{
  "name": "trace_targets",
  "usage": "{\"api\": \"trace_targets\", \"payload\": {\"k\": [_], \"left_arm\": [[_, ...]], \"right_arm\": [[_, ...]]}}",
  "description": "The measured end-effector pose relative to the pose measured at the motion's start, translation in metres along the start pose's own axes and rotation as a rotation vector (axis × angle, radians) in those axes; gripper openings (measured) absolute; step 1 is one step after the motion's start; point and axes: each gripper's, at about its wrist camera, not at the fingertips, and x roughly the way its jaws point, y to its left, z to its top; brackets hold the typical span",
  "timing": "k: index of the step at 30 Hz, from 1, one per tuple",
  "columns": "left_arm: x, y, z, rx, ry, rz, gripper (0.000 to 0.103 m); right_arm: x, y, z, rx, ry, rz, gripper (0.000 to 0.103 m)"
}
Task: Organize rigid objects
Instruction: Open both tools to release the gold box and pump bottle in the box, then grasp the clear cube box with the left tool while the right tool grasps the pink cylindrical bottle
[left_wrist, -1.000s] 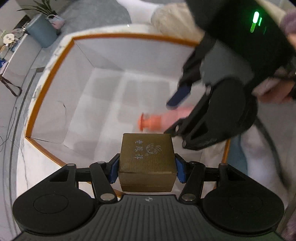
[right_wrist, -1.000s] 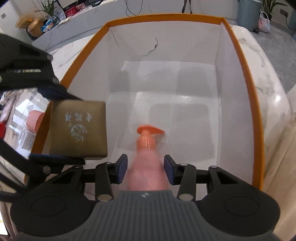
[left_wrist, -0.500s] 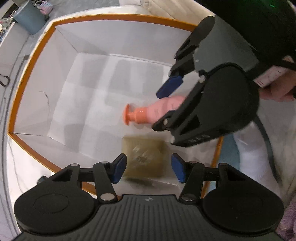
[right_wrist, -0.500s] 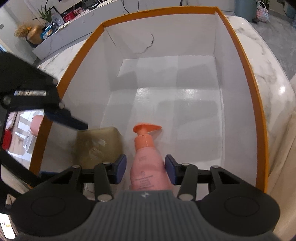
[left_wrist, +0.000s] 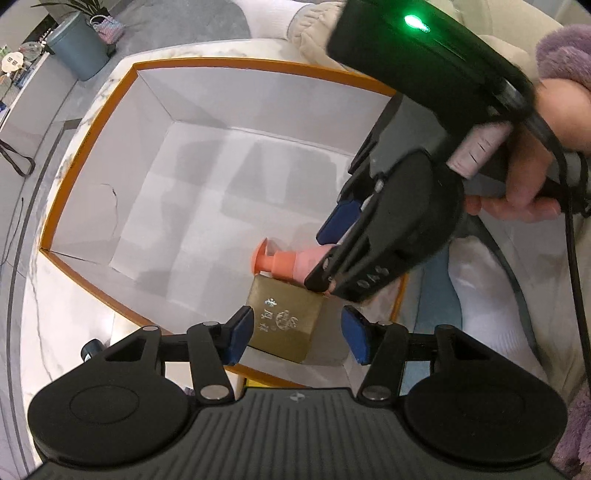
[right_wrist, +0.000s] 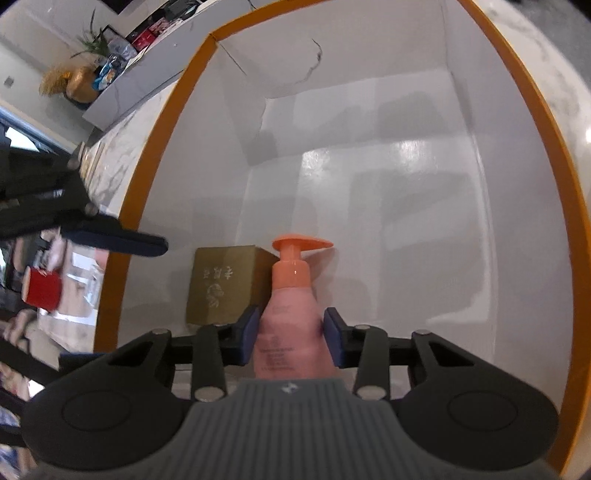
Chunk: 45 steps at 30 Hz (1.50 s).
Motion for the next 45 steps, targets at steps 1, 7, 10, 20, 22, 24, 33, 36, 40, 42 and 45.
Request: {"api": "trace_targets", "payload": {"k": [1,7,10,20,22,24,33,36,40,42,45], "left_arm": [[0.0,-0.001,-0.001,-0.001,-0.005,0.003,0.065],[-0.01,-0.005,-0.007,-0.016,-0.052,0.017,0.065],[-0.028,-0.009,-0.016,-0.019,-0.086,0.032,0.065],[-0.078,-0.008,-0.069,-0.124,-0.166,0.131,0.065],[-0.084,-0.006,-0.084,-0.155,-0.167,0.153,0.065],[-0.087,-0.004,-0.097,-0.185,-0.163,0.17,0.065],[-0.068,0.022,-0.167,-0.421,-0.112,0.19,0.065],[-0.059,0.035,-0.192,-0.53,-0.107,0.207,0.074],[-0.041,0.053,-0.217,-0.656,-0.091,0.19,0.074],[-0.033,0.06,-0.228,-0.713,-0.103,0.163,0.074],[-0.022,0.066,-0.239,-0.769,-0.126,0.127,0.074]], "right_arm": [[0.0,0.0,-0.001,0.002,0.0,0.001,0.04],[-0.016,0.021,-0.004,-0.089,-0.082,-0.074,0.042],[-0.031,0.04,-0.007,-0.174,-0.145,-0.103,0.044],[-0.074,0.117,-0.015,-0.43,-0.344,-0.13,0.045],[-0.078,0.129,-0.019,-0.487,-0.356,-0.121,0.047],[-0.073,0.145,-0.022,-0.548,-0.365,-0.084,0.053],[-0.012,0.219,-0.026,-0.833,-0.208,-0.097,0.063],[0.014,0.235,-0.024,-0.905,-0.142,-0.113,0.062],[0.047,0.249,-0.021,-1.007,-0.088,-0.147,0.062],[0.06,0.253,-0.018,-1.048,-0.065,-0.163,0.062],[0.078,0.259,-0.009,-1.094,-0.028,-0.186,0.062]]}}
